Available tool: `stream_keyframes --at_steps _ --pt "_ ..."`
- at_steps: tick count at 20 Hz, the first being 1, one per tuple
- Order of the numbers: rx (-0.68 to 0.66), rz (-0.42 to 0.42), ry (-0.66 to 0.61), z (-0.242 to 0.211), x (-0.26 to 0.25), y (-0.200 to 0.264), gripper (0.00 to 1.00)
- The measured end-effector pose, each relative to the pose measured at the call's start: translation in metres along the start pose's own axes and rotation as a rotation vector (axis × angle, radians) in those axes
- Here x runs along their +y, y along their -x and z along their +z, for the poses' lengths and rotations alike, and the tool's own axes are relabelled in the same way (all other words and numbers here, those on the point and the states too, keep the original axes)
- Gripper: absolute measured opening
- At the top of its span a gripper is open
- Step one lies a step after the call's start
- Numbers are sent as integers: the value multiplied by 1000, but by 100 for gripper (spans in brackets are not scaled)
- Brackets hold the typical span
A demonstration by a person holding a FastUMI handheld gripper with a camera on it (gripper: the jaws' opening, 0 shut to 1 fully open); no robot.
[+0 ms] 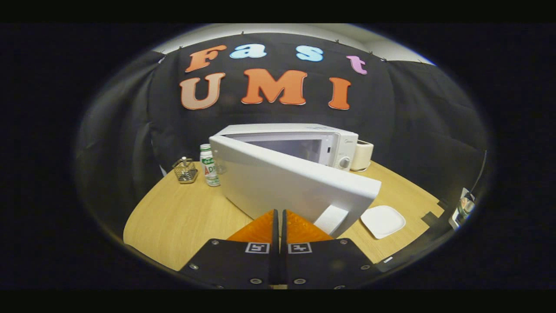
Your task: Open the microwave, put the food inside, and close the microwave door.
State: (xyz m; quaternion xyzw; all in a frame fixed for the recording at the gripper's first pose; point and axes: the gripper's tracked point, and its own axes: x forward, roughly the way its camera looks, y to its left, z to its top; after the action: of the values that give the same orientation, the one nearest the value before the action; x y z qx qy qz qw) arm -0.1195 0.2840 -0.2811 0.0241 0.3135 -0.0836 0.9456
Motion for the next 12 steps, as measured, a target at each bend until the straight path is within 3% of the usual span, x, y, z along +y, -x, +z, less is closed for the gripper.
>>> stream_keyframes --at_steps 5,12 --pt "-16 -84 -37 14 -35 -40 1" --pt "-58 -115 -14 28 -65 -96 1"
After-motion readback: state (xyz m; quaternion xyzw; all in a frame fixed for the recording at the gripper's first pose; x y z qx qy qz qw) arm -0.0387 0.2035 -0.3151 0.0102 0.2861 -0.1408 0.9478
